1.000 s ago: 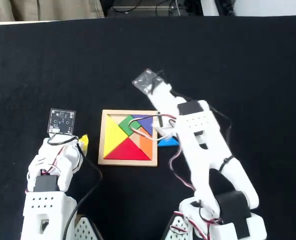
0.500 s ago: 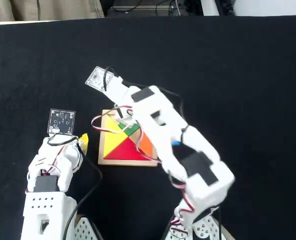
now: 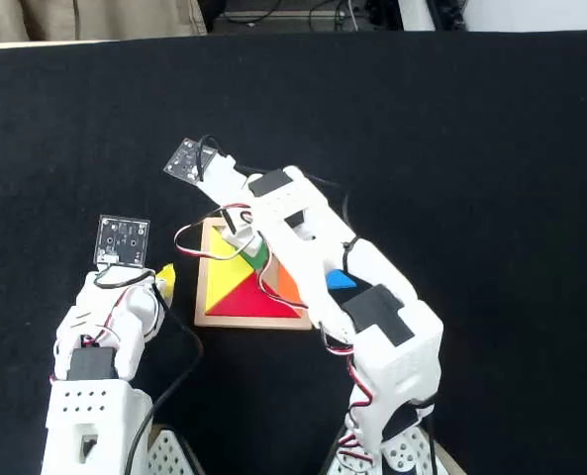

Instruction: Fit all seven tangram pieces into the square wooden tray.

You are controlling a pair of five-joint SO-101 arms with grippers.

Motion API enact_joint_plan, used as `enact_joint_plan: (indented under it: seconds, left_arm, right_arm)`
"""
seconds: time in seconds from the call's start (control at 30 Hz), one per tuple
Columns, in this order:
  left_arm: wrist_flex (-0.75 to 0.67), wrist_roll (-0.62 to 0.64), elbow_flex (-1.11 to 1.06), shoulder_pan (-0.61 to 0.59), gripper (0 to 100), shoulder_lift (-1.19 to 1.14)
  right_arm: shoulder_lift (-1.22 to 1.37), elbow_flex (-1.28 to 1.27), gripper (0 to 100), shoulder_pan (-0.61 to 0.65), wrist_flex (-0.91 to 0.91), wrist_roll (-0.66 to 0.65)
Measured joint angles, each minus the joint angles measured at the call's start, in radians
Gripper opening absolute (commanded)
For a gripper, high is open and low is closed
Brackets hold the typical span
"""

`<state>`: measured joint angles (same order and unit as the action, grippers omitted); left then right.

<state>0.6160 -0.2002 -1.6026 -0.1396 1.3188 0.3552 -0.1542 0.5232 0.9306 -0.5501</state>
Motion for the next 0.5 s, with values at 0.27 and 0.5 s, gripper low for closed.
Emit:
enact_joint_plan:
  seconds: [0.27, 0.5]
  left_arm:
    - [0.000, 0.000, 0.000, 0.000, 21, 0.000]
    - [0.000, 0.000, 0.000, 0.000, 21, 0.000]
  right_arm:
    - [-0.015, 0.011, 1.1, 0.000, 0.060, 0.000]
    - [-0.338, -0.044, 1.1, -0.023, 0.279, -0.012]
